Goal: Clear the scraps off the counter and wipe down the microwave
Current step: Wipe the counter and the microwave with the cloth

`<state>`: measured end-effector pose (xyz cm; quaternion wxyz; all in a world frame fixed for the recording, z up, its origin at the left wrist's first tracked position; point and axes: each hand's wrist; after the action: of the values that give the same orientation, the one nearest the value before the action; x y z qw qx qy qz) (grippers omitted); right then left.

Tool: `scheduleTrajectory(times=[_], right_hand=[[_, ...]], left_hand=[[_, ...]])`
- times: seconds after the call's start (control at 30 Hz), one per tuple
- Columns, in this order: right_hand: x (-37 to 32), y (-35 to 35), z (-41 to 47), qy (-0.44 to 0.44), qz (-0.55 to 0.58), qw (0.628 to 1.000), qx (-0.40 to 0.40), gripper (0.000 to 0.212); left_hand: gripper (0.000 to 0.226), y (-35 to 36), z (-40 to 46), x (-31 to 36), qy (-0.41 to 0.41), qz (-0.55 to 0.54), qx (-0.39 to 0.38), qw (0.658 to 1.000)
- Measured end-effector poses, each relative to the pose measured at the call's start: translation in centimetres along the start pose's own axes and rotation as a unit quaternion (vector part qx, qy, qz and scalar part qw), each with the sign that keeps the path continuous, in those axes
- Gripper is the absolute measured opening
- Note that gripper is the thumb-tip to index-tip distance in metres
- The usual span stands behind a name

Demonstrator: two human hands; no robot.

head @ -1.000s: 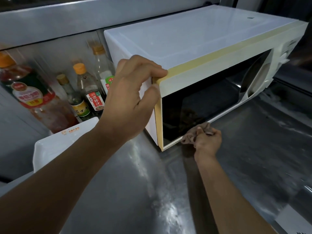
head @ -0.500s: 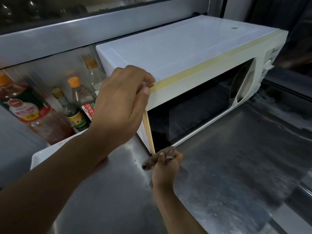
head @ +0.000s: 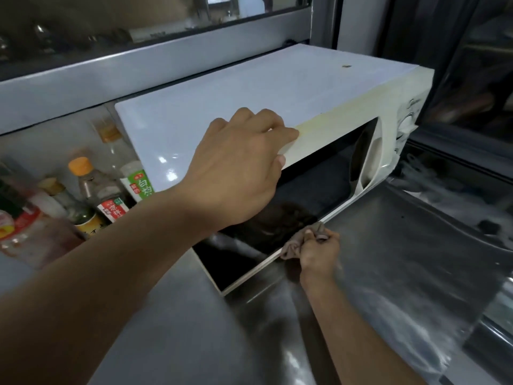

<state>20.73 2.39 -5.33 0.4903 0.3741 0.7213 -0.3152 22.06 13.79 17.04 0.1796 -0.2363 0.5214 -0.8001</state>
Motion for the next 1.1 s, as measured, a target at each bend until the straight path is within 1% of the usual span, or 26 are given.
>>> scheduleTrajectory(times=[0.07, 0.13, 0.17, 0.3, 0.43, 0.6, 0.7, 0.77, 0.8, 0.87, 1.0, 1.1], right_hand=[[-0.2, -0.4, 1.4, 0.008, 0.005, 1.000, -0.022, 0.019], [-0.4, -0.9, 2.2, 0.002, 0.048, 0.997, -0.053, 0.015], [-0.9, -1.2, 2.7, 0.006, 0.064, 0.997, -0.054, 0.014], [-3.1, -2.3, 6.1, 0.031, 0.085, 0.996, -0.012, 0.019], [-3.5, -2.8, 8.8, 0.036, 0.082, 0.996, -0.011, 0.017], [-4.0, -3.5, 11.2, 0.016, 0.066, 0.997, -0.021, 0.021], [-3.9, -3.6, 11.2, -0.001, 0.017, 1.000, -0.012, 0.012], [-4.0, -3.7, 10.8, -0.010, -0.009, 1.000, -0.011, 0.013], [-4.3, -3.9, 10.6, -0.019, -0.012, 1.000, -0.003, 0.012], [-4.8, -4.2, 10.3, -0.051, -0.027, 0.998, 0.032, 0.019], [-5.7, -4.8, 9.4, -0.152, -0.073, 0.981, 0.099, 0.027], [-6.1, -5.3, 9.1, -0.171, -0.111, 0.970, 0.132, 0.025]], left_hand=[[0.041, 0.4, 0.9, 0.3, -0.002, 0.001, 0.006, 1.000], [0.040, 0.8, 1.7, 0.5, -0.006, 0.002, 0.014, 1.000], [0.040, 0.9, 2.1, 0.6, -0.007, 0.005, 0.015, 1.000], [0.041, 1.7, 3.6, 1.1, -0.006, 0.018, 0.015, 1.000], [0.039, 2.3, 4.2, 1.4, -0.015, 0.008, 0.035, 0.999], [0.039, 2.5, 4.2, 1.1, -0.010, -0.043, 0.051, 0.998], [0.041, 2.6, 4.2, 1.1, -0.027, -0.075, 0.059, 0.995], [0.041, 2.7, 4.2, 1.1, -0.033, -0.076, 0.058, 0.995], [0.041, 2.7, 4.2, 1.1, -0.036, -0.076, 0.057, 0.995], [0.041, 2.7, 4.2, 1.1, -0.043, -0.080, 0.058, 0.994], [0.041, 2.7, 4.2, 1.3, -0.047, -0.079, 0.057, 0.994], [0.041, 2.7, 4.2, 1.3, -0.051, -0.082, 0.054, 0.994]])
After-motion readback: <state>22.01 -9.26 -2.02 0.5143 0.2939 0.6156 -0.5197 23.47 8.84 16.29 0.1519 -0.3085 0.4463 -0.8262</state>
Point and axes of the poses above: each hand's wrist, its own z-axis towards the middle knuckle, its own y-axis out of the palm, x = y × z, and after that the axes turned 13 degrees about -z, right-handed
